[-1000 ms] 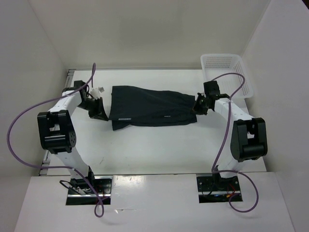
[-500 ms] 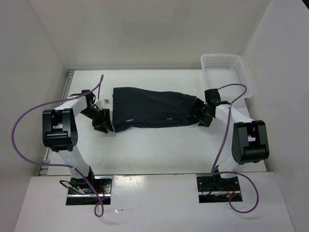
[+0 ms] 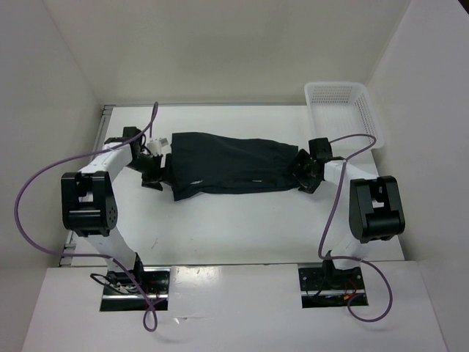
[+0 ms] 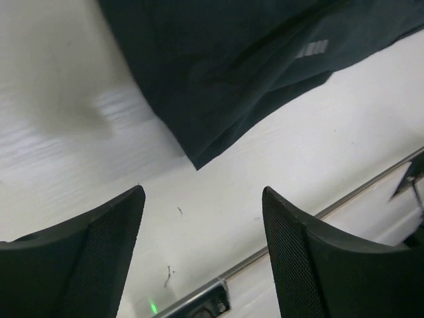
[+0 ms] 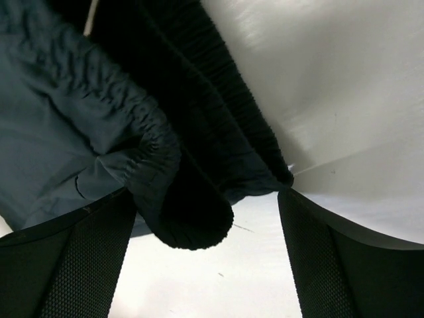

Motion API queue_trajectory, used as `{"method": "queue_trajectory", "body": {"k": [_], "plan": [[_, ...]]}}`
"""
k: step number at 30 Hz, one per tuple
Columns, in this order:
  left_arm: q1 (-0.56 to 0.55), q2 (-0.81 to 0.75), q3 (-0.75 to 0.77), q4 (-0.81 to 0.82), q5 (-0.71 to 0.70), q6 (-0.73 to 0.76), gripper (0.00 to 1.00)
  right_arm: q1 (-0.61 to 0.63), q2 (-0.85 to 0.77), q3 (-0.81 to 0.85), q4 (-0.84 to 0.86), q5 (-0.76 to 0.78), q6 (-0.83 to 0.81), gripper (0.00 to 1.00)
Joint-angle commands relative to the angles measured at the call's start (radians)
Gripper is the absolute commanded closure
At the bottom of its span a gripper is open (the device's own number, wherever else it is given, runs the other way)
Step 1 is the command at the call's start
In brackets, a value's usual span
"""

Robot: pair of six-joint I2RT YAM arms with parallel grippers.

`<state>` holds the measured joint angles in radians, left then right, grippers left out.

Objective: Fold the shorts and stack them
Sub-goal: Fold the shorts

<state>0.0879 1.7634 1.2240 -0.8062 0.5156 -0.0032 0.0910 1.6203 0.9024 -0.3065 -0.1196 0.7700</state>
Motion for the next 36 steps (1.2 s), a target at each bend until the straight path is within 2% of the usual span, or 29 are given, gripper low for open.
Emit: {"method": "queue_trajectory", "body": {"k": [1, 3, 7, 11, 14, 20, 22, 27, 28, 33, 35, 36], "plan": [[-0.054, -0.093, -0.018, 0.045, 0.023, 0.003, 0.20, -0.005, 0.026, 0.024, 0.070, 0.022, 0.041, 0.11], [-0.102, -0.133, -0.108, 0.087, -0.021, 0.003, 0.20, -0.005, 0.047, 0.024, 0.070, 0.021, 0.041, 0.13], [-0.142, -0.148, -0.193, 0.191, -0.236, 0.003, 0.20, -0.005, 0.047, 0.024, 0.070, 0.021, 0.041, 0.17], [-0.215, -0.148, -0.253, 0.261, -0.348, 0.003, 0.20, -0.005, 0.056, 0.024, 0.070, 0.012, 0.041, 0.18], [-0.275, -0.148, -0.279, 0.387, -0.484, 0.003, 0.20, -0.005, 0.056, 0.024, 0.070, 0.012, 0.041, 0.18], [-0.379, -0.102, -0.288, 0.530, -0.614, 0.003, 0.22, -0.005, 0.056, 0.024, 0.070, 0.021, 0.041, 0.20], [-0.404, -0.102, -0.288, 0.542, -0.638, 0.003, 0.28, -0.005, 0.047, 0.024, 0.070, 0.021, 0.041, 0.20], [-0.424, -0.102, -0.342, 0.552, -0.672, 0.003, 0.52, -0.005, 0.047, 0.024, 0.070, 0.021, 0.041, 0.20], [-0.424, -0.102, -0.342, 0.552, -0.672, 0.003, 0.55, -0.005, 0.047, 0.024, 0.070, 0.021, 0.041, 0.20], [-0.424, -0.102, -0.342, 0.539, -0.681, 0.003, 0.72, -0.005, 0.056, 0.024, 0.081, 0.012, 0.041, 0.29], [-0.424, -0.102, -0.328, 0.504, -0.681, 0.003, 0.86, -0.005, 0.066, 0.024, 0.090, 0.001, 0.051, 0.34], [-0.424, -0.102, -0.314, 0.490, -0.681, 0.003, 0.92, -0.005, 0.076, 0.024, 0.090, 0.001, 0.051, 0.42]]}}
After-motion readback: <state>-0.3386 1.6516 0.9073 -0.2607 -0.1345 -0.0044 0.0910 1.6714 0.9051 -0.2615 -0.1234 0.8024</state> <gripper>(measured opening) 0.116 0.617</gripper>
